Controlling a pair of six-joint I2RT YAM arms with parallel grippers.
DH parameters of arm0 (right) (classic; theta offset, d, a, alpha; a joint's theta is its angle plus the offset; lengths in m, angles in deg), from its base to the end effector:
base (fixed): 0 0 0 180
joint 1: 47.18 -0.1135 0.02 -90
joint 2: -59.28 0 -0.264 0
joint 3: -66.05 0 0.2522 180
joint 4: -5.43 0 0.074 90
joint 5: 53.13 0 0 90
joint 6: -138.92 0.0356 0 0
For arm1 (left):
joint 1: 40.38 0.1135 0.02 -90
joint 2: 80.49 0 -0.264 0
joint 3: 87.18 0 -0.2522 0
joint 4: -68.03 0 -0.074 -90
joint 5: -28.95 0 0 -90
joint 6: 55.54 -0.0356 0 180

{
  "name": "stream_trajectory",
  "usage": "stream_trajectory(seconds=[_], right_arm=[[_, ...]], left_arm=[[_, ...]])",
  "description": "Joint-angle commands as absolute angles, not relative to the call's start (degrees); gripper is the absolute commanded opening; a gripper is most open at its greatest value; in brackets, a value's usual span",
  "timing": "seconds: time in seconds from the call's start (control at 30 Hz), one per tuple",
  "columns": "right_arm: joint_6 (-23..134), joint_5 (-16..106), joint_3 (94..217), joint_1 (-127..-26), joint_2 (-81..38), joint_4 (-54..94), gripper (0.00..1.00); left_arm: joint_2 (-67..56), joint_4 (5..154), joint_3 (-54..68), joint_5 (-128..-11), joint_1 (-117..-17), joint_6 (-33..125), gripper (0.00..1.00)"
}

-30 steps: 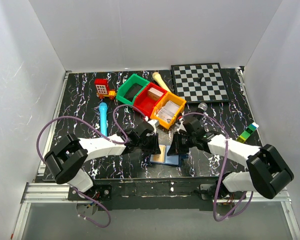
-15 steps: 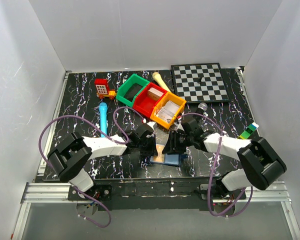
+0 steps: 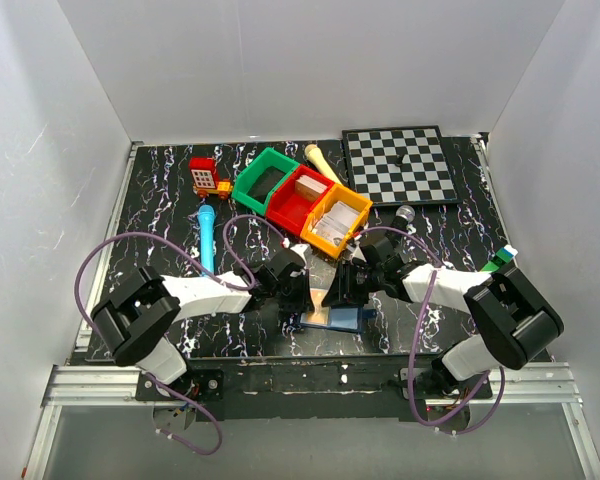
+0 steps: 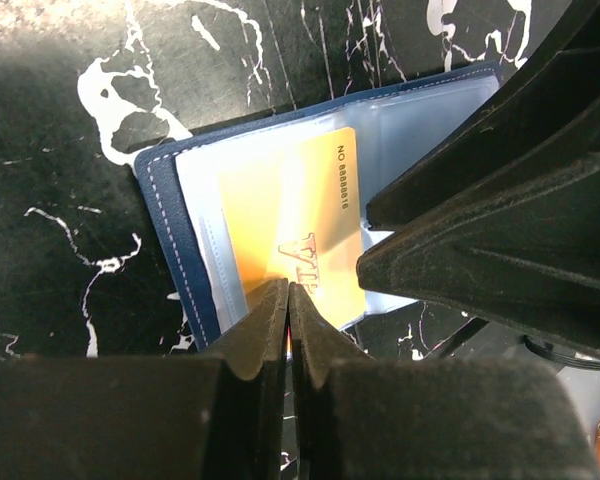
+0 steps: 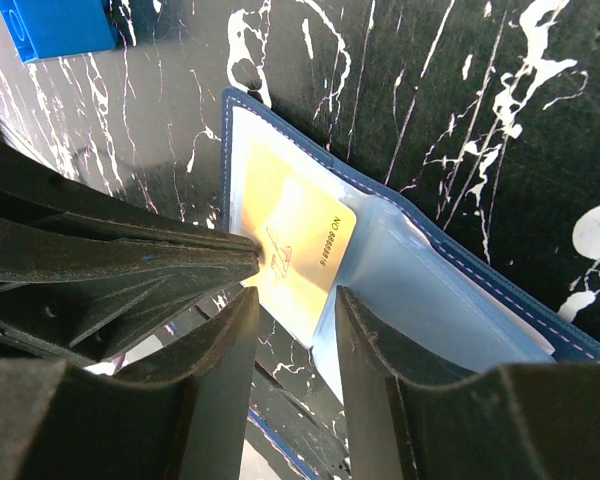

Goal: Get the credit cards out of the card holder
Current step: Remove the credit card from the card holder.

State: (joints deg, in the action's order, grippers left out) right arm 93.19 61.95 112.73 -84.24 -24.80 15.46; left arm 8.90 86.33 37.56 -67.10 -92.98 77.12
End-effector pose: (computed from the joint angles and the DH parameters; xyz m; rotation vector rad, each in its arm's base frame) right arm 0.2024 0.1717 0.1447 -0.0621 2.6415 1.1124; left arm 0.1748 -0.2348 0.1493 0.2793 2.6576 -0.7666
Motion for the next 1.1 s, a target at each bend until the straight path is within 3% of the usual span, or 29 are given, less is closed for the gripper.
stream_trajectory(seconds=[0.0, 0.23, 0.63, 1.07], right_arm=[[93.3, 61.8, 112.9, -83.7, -25.5, 14.5, 0.45], [93.0, 61.5, 113.6, -83.5, -26.1, 15.8, 0.45], [92.6, 61.7, 114.3, -83.6, -26.5, 16.2, 0.50], [93.0, 62.9, 113.2, -83.1, -26.2, 13.9, 0.44]], left_arm=[[4.5, 88.7, 38.3, -64.5, -92.8, 76.7, 0.00], [1.1, 90.2, 37.5, -62.0, -92.6, 76.0, 0.01], [7.0, 90.3, 36.7, -62.8, -92.1, 75.7, 0.00], [8.2, 89.0, 38.5, -64.1, -92.1, 76.5, 0.00]])
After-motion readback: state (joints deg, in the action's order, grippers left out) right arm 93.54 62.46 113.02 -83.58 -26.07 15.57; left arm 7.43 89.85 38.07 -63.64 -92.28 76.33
